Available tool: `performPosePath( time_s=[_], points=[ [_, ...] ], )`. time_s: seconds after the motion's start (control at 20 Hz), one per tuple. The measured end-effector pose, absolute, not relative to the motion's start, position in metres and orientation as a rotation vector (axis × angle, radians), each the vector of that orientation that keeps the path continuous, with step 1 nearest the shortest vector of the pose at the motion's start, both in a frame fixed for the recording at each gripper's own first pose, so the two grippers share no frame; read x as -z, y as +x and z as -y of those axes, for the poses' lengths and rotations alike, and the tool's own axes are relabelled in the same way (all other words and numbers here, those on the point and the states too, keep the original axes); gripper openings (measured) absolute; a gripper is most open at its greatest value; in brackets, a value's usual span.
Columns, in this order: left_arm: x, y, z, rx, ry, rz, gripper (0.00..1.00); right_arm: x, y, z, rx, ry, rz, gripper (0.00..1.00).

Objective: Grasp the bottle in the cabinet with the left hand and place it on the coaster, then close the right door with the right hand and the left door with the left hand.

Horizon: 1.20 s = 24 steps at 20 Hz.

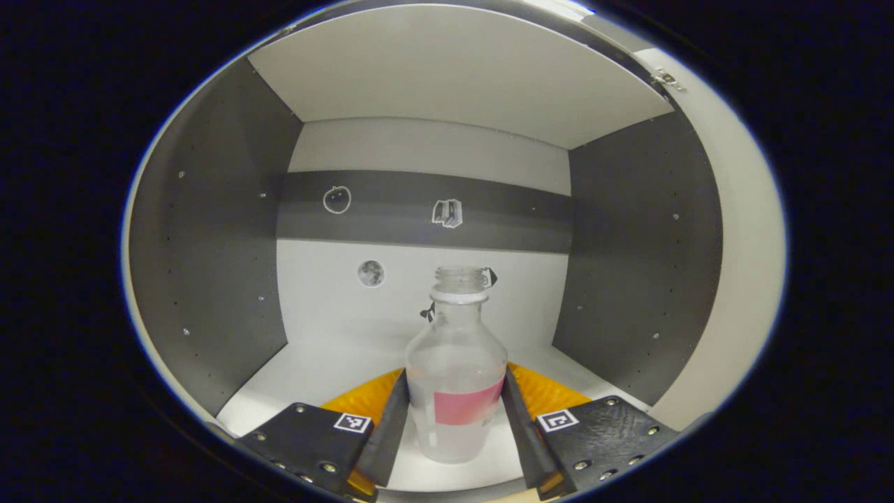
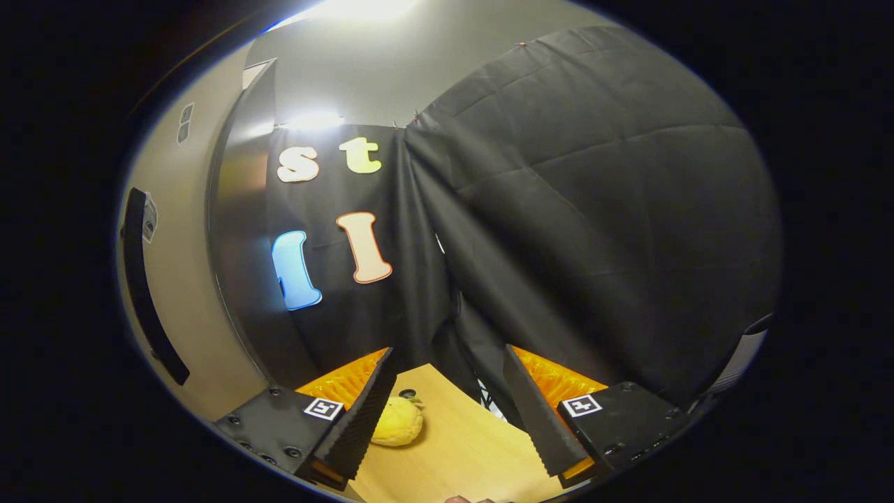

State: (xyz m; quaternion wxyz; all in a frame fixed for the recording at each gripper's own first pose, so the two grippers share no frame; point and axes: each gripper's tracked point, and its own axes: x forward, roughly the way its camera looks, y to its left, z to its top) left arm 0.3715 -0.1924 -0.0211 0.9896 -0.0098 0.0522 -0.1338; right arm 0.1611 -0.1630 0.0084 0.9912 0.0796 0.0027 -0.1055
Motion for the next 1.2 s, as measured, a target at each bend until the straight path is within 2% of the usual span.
performPosePath(
  time_s=[0.05, 0.1, 0.15, 0.35, 0.7, 1.2],
  points=[
    [0.016, 0.364, 0.190, 0.265, -0.022, -0.093, 0.74, -0.008, 0.166, 0.159, 0.193, 0.154, -0.011, 0.92],
    [0.011, 0.357, 0.189, 0.269, -0.027, -0.084, 0.70, -0.009, 0.170, 0.155, 0.176, 0.148, -0.016, 0.92],
    [0.006, 0.348, 0.189, 0.278, -0.032, -0.075, 0.70, -0.011, 0.172, 0.150, 0.159, 0.144, -0.018, 0.98],
    [-0.016, 0.304, 0.188, 0.336, -0.075, -0.034, 0.70, -0.009, 0.169, 0.133, 0.121, 0.147, -0.032, 0.98],
    [-0.033, 0.229, 0.147, 0.394, -0.167, -0.016, 0.71, -0.002, 0.146, 0.119, 0.144, 0.136, -0.074, 0.98],
    [0.024, 0.141, 0.098, 0.394, -0.094, -0.071, 0.71, -0.007, 0.117, 0.088, 0.141, 0.070, -0.078, 0.98]
  ],
)
